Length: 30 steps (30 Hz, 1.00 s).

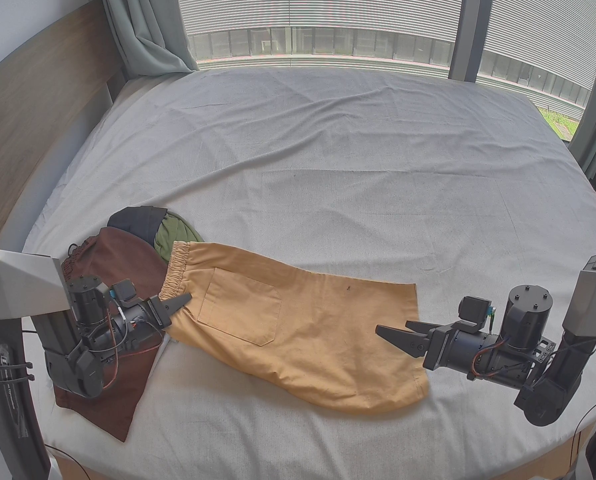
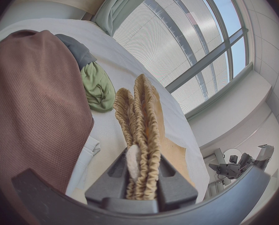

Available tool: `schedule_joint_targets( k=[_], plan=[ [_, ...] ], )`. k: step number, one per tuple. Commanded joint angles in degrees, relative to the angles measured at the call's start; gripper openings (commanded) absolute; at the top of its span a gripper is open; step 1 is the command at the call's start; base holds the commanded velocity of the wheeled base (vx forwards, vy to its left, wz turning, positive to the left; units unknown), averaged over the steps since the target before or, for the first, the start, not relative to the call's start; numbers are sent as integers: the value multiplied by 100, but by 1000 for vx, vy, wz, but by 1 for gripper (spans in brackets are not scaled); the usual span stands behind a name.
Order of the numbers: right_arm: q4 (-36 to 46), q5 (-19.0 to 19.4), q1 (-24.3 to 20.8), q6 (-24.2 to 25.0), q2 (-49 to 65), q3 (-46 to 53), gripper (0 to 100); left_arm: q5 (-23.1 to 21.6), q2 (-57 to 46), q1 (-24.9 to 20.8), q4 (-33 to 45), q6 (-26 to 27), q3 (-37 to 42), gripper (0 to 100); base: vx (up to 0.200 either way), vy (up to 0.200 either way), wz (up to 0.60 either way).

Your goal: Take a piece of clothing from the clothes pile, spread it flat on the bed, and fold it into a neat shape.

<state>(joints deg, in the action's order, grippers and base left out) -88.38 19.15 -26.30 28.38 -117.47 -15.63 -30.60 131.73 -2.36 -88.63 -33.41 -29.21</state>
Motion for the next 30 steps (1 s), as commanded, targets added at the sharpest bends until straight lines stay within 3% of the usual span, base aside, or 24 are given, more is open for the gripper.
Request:
schedule_joint_targets(
  k=[1,11,17,30],
  plan=[
    [-4,1,-25,1,-13,-2,100,-43,-271,184,-6,2,117,0,0,0,0],
    [-4,1,-60,1,-13,-2,100,-166,-438,430,-6,19,284,0,0,0,0],
    [-4,1,-78,-25,-13,-10,100,-350,-464,474,-6,705,434,0,0,0,0],
    [-12,-8,-69,-25,-4,-10,100,-227,-693,-106,3,722,416,0,0,0,0]
  ],
)
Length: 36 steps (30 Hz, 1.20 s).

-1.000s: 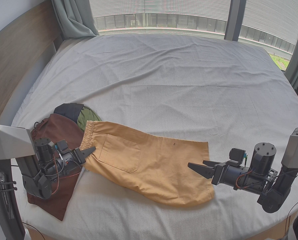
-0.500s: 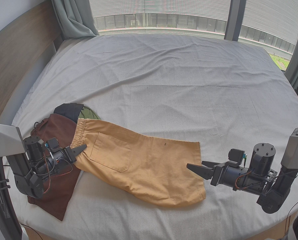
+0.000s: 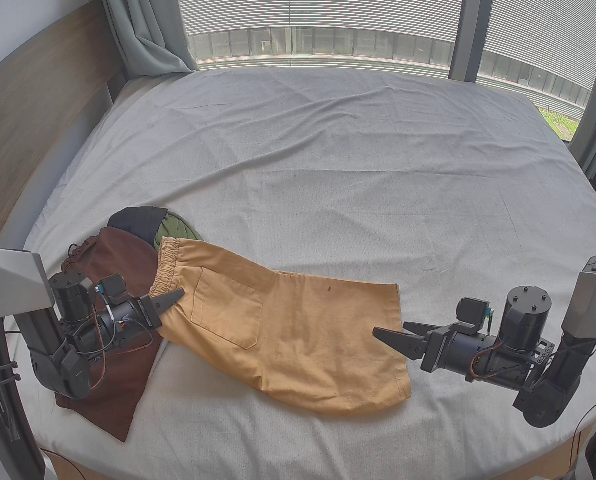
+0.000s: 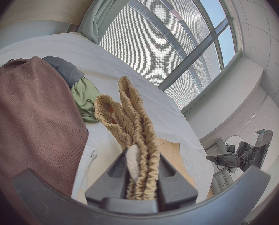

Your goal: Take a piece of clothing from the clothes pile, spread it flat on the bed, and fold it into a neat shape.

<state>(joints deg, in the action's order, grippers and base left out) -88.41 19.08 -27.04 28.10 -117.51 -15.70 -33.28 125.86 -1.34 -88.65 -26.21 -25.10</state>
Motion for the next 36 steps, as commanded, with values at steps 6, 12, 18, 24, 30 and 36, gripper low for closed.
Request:
schedule_joint_targets(
  k=[6,12,18,24,30,36],
  plan=[
    [-10,-1,6,3,0,-3,100,190,-219,-543,6,-7,-21,0,0,0,0],
    [-1,-1,6,3,8,-3,100,296,-237,-789,6,-7,-56,0,0,0,0],
    [-1,8,6,3,8,-3,100,331,-272,-1035,6,-42,-144,0,0,0,0],
    [-1,8,6,-6,26,-12,100,498,-272,-1334,6,-51,-241,0,0,0,0],
    [-10,8,32,-6,26,-12,100,621,-219,-1703,14,-209,-417,0,0,0,0],
    [-10,8,67,3,70,-21,100,630,-175,-2002,41,-438,-654,0,0,0,0]
  ],
)
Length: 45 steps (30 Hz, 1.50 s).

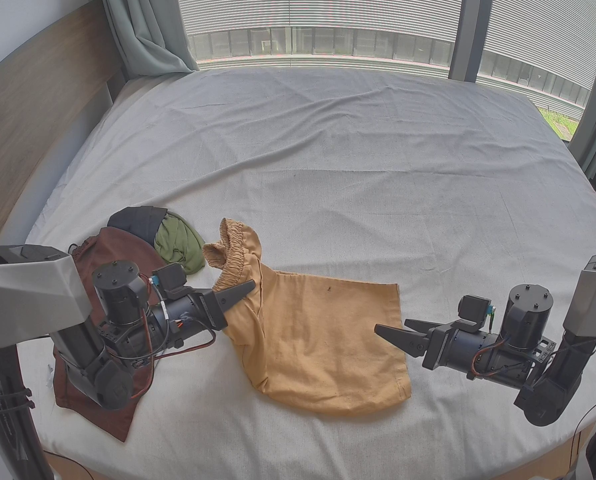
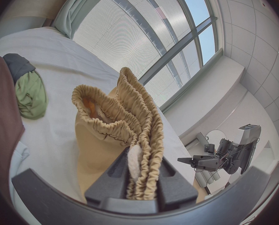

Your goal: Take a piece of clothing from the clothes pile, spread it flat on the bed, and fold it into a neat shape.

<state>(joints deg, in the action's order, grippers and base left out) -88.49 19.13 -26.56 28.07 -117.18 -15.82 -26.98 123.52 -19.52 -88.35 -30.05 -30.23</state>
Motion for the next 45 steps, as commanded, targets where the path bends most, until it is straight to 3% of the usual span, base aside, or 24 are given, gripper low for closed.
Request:
schedule_joint_targets(
  k=[1,45],
  plan=[
    [-1,3,20,5,37,-8,100,0,59,-210,28,-62,-158,0,0,0,0],
    [-1,-14,55,31,142,-290,100,87,1368,-1230,-16,-344,-1336,0,0,0,0]
  ],
)
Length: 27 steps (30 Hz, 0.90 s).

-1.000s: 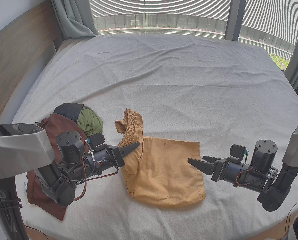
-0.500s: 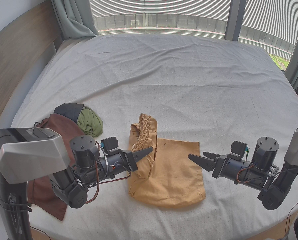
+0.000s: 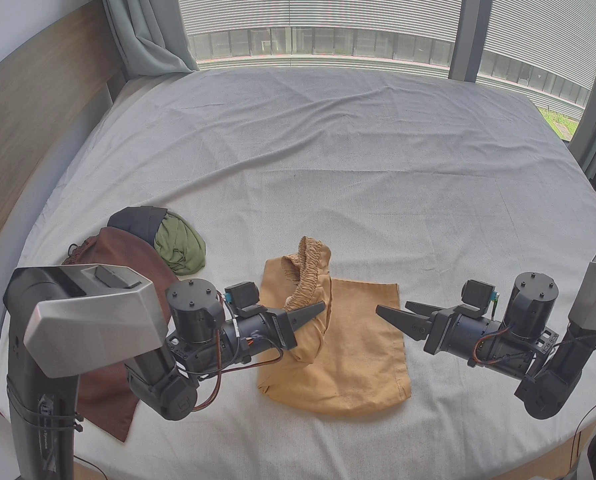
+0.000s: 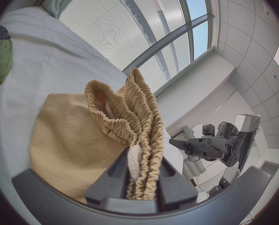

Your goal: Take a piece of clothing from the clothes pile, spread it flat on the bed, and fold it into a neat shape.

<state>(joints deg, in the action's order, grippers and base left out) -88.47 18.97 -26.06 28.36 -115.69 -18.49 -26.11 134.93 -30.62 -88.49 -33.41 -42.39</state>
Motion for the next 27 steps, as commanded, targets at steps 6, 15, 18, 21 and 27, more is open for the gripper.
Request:
schedule_joint_targets(
  k=[6,15,18,21,27],
  plan=[
    [-4,2,5,3,-6,-40,100,54,359,-207,-1,-16,-305,0,0,0,0],
    [-4,2,14,12,2,-67,100,238,755,-462,-1,-25,-727,0,0,0,0],
    [5,2,66,12,2,-75,100,247,842,-506,-1,-25,-771,0,0,0,0],
    [5,2,75,21,2,-102,100,238,878,-515,-1,-16,-780,0,0,0,0],
    [5,2,84,21,-15,-111,100,247,1001,-576,-1,-7,-850,0,0,0,0]
  ],
)
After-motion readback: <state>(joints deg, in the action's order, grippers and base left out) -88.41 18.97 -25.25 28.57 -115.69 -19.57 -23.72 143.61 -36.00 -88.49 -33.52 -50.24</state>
